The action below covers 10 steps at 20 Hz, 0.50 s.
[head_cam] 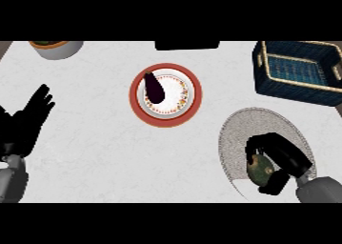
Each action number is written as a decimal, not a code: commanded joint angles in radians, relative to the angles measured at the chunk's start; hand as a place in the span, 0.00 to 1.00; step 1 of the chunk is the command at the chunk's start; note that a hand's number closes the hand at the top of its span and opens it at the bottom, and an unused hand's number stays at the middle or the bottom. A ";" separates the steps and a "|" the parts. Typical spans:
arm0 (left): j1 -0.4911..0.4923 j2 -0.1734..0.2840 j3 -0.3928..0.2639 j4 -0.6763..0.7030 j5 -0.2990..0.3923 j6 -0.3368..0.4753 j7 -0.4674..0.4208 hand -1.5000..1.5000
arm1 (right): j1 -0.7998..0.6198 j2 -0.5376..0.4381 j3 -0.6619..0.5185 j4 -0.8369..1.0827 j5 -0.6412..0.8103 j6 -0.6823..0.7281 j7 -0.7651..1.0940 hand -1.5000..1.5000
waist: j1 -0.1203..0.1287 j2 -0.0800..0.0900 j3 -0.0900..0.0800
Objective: Pick the squash from the placemat and place it in the basket
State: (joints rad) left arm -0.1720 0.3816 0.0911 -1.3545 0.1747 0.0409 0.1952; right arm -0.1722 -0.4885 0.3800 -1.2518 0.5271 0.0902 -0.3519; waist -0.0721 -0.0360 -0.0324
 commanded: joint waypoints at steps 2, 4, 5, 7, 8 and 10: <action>0.030 -0.021 -0.012 -0.006 -0.010 0.013 -0.006 0.50 | 0.078 0.250 -0.033 -0.217 -0.178 -0.055 0.132 1.00 | -0.012 0.004 0.028; 0.019 -0.004 0.006 -0.015 0.007 0.003 0.007 0.50 | 0.068 0.283 -0.021 -0.371 -0.152 -0.106 0.238 1.00 | -0.005 0.002 0.026; 0.023 -0.004 0.002 -0.032 0.003 0.009 0.017 0.50 | 0.065 0.258 -0.045 -0.450 -0.150 -0.110 0.298 1.00 | -0.006 0.000 0.026; 0.038 -0.017 -0.012 -0.043 -0.015 0.018 -0.003 0.50 | 0.081 0.255 -0.061 -0.588 -0.125 -0.139 0.422 1.00 | -0.001 0.005 0.027; 0.030 -0.004 -0.008 -0.053 -0.004 0.003 0.017 0.50 | 0.098 0.264 -0.040 -0.660 -0.099 -0.145 0.495 1.00 | 0.004 0.007 0.027; 0.050 -0.030 -0.021 -0.043 -0.018 0.018 -0.007 0.50 | 0.048 0.267 -0.068 -0.780 -0.079 -0.136 0.648 1.00 | 0.012 0.010 0.026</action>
State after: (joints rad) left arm -0.1374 0.3683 0.0827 -1.3872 0.1681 0.0483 0.1951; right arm -0.1041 -0.2459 0.3357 -1.8103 0.4238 -0.0267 0.0730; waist -0.0701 -0.0302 -0.0080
